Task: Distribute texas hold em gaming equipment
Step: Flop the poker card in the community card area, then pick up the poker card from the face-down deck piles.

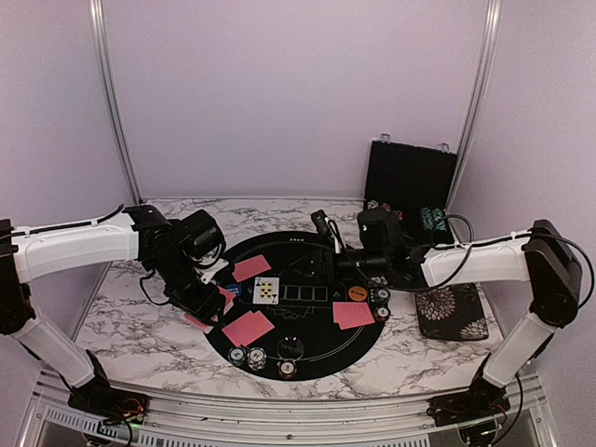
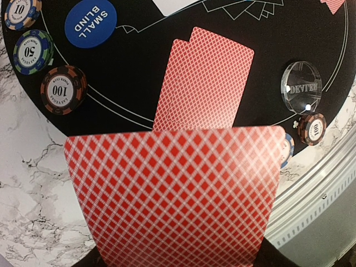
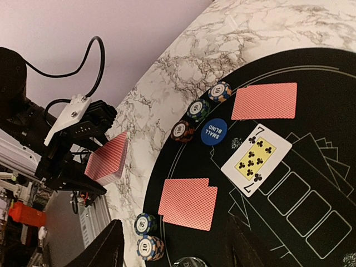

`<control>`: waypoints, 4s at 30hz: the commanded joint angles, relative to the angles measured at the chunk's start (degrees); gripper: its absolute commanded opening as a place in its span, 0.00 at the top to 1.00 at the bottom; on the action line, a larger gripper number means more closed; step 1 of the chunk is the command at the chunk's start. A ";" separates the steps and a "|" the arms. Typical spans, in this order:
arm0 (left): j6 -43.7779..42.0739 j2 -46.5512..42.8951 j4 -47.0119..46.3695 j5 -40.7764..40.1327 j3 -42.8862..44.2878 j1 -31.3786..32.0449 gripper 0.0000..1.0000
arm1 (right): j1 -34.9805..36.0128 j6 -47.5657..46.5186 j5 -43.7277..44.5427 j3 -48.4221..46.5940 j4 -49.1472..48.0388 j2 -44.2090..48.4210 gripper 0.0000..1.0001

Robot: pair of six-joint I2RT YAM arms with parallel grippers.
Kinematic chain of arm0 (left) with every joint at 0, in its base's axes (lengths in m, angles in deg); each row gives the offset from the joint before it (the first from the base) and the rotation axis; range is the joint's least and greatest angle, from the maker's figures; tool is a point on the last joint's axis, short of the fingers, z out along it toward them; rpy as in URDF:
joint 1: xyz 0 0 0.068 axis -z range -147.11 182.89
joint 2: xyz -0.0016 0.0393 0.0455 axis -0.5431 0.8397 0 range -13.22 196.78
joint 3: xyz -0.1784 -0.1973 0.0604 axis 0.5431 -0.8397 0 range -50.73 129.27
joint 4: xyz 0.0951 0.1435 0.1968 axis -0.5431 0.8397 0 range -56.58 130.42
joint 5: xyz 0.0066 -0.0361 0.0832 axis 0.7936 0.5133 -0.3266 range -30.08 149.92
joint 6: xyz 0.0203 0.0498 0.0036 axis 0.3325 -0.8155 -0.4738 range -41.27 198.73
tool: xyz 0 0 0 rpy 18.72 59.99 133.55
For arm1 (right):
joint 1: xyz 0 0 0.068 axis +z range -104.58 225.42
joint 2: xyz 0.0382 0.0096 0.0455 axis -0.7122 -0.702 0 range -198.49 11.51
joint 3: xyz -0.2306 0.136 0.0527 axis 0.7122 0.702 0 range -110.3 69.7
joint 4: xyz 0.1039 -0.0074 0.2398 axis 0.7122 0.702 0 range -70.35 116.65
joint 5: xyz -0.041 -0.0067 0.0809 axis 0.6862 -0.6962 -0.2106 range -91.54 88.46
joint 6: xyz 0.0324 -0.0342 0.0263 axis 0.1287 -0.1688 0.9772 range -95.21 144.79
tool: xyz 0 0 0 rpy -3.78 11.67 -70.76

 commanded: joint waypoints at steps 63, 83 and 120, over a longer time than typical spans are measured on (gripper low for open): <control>-2.03 6.22 3.97 -1.51 8.84 5.43 0.49 | 6.17 45.81 -24.42 -11.24 -34.22 -28.29 0.46; -1.84 6.18 3.97 -1.60 8.84 5.55 0.49 | 8.65 46.86 -24.38 -15.89 -33.49 -31.56 0.50; -1.63 5.44 3.97 -1.96 8.41 5.53 0.49 | 9.15 38.62 -21.77 -17.80 -21.70 -30.14 0.64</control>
